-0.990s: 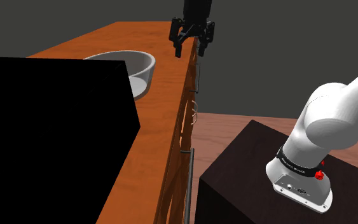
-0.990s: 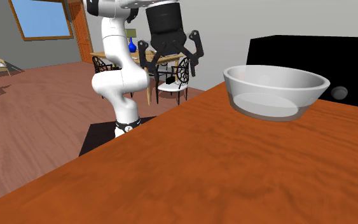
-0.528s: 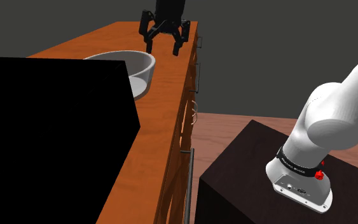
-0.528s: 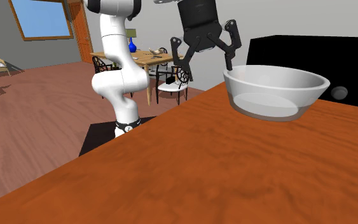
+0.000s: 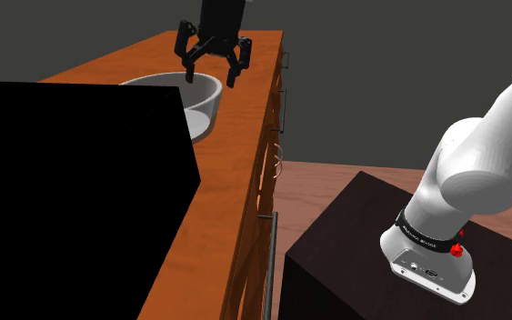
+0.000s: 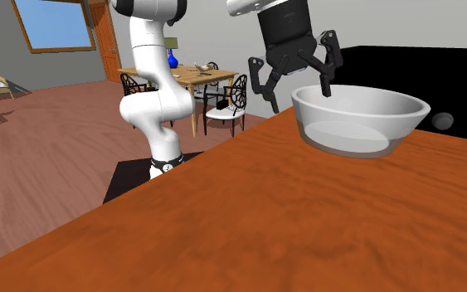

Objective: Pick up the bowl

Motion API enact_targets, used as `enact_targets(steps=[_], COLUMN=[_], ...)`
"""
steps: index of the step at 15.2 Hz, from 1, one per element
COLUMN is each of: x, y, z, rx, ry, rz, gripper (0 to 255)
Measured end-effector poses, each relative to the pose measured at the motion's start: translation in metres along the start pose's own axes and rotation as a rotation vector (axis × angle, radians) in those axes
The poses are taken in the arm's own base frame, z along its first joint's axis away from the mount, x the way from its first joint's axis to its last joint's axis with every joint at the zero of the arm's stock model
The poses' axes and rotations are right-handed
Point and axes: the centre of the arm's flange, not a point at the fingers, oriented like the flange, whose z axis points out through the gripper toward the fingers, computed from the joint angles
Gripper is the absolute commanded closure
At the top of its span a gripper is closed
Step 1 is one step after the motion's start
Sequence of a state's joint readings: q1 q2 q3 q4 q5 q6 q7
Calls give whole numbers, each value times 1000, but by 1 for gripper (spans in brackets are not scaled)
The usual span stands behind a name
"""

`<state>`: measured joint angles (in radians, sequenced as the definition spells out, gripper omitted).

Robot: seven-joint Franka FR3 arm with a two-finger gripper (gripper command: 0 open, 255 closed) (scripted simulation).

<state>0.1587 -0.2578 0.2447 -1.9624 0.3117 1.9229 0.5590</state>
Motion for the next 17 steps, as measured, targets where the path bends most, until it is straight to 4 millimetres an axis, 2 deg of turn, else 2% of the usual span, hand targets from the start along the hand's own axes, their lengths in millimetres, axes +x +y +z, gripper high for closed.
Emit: enact_targets(steps=[3,4,14,17], x=[0,0,0,0], y=[3,4,4,1], z=[14,16,17,8], rx=[0,0,1,0], ry=[0,0,1,-1], rz=[0,0,0,0], gripper=[0,255,255,255])
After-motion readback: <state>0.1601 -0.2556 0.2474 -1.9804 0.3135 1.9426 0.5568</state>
